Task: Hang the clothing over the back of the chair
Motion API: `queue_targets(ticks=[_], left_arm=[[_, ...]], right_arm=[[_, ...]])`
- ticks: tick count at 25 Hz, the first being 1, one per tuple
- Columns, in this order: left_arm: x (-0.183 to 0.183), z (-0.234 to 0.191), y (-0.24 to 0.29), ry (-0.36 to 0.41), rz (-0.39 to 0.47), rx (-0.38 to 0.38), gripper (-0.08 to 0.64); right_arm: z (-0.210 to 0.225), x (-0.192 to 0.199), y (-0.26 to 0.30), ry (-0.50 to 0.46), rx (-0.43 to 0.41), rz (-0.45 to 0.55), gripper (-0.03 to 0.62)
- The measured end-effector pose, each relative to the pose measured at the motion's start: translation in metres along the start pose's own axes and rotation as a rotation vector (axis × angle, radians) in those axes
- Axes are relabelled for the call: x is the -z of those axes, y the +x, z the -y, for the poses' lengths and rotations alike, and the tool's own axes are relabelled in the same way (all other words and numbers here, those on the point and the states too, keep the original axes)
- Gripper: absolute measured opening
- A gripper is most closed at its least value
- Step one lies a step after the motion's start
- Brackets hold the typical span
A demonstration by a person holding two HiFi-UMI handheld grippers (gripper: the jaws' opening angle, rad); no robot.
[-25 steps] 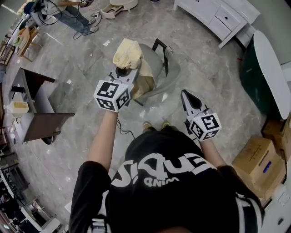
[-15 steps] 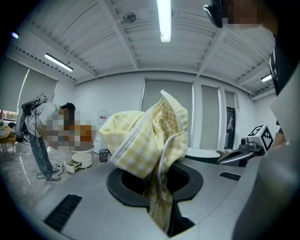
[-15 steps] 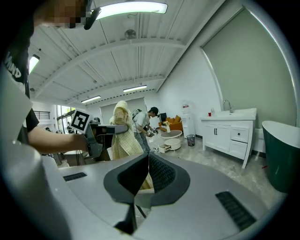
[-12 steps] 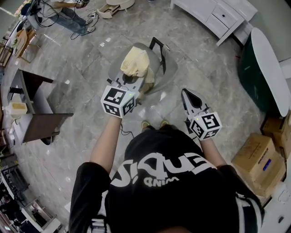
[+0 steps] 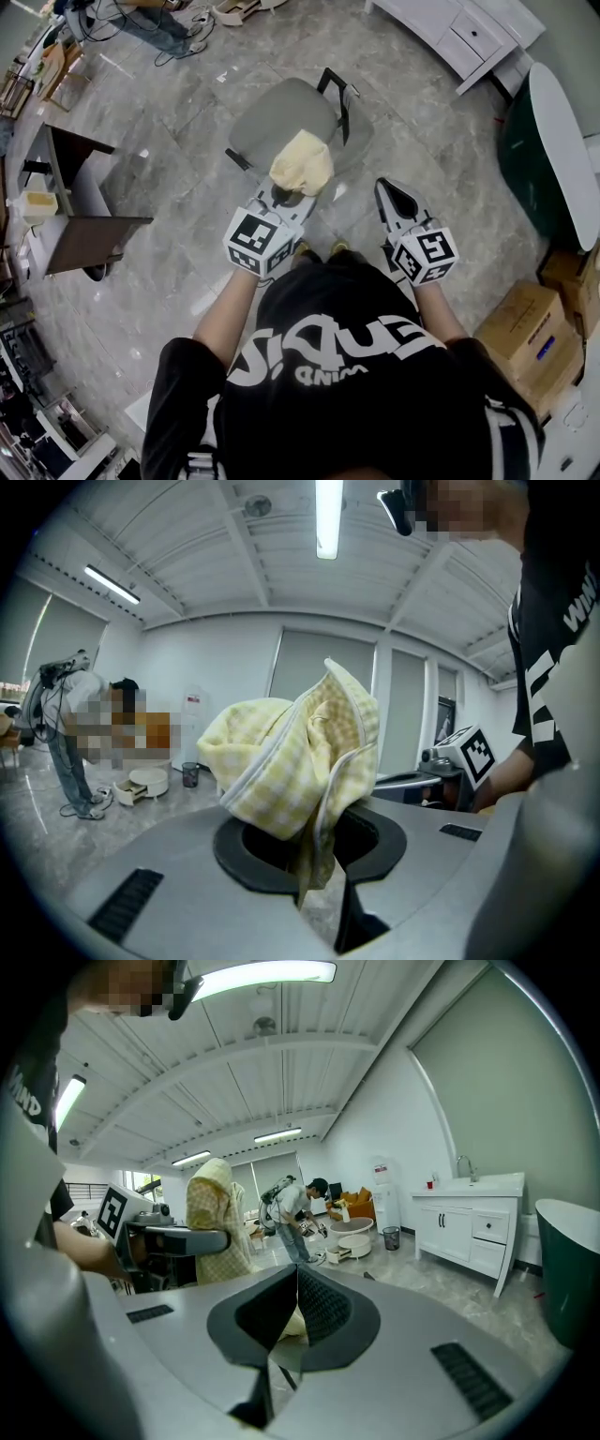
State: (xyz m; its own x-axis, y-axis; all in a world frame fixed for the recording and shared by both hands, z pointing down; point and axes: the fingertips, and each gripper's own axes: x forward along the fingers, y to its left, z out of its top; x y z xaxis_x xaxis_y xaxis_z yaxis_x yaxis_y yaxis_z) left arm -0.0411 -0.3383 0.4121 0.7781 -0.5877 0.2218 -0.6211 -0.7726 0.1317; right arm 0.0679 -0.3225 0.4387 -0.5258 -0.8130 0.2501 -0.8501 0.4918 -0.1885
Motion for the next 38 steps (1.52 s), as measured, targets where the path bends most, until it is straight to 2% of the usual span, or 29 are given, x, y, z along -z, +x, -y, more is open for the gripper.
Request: queue_targets(ticks=[6,15,23,28,33,38], left_arm=[[0.020,0.021,-0.013,-0.057,-0.002,-0.076,0.083],[0.020,0.018,-0.021,-0.068,0.029,-0.189,0.083],[0.025,0.018,-0.030,-0.062,0.040,-0.209,0.083],[0.032,0.018,-0.038,-0.085,0.054,-0.243,0.083],[0.049,0.037,-0.046,-0.110,0.028,-0.266,0.084],[0.065,0.061,-0.048,-0.135,0.003,-0.303,0.084]], right_arm=[[-0.008,0.002,-0.016,-0.011,-0.043,-0.002,0.014],[-0.019,0.020,-0.034,-0.032,-0.120,-0.036,0.014],[-0.037,0.029,-0.054,-0.018,-0.098,-0.021,0.014],[-0.064,0.038,-0.079,-0.032,-0.091,-0.017,0.014],[-0.084,0.048,-0.111,-0.015,-0.070,-0.010,0.014],[-0.075,0.045,-0.134,-0.008,-0.072,0.013,0.014]])
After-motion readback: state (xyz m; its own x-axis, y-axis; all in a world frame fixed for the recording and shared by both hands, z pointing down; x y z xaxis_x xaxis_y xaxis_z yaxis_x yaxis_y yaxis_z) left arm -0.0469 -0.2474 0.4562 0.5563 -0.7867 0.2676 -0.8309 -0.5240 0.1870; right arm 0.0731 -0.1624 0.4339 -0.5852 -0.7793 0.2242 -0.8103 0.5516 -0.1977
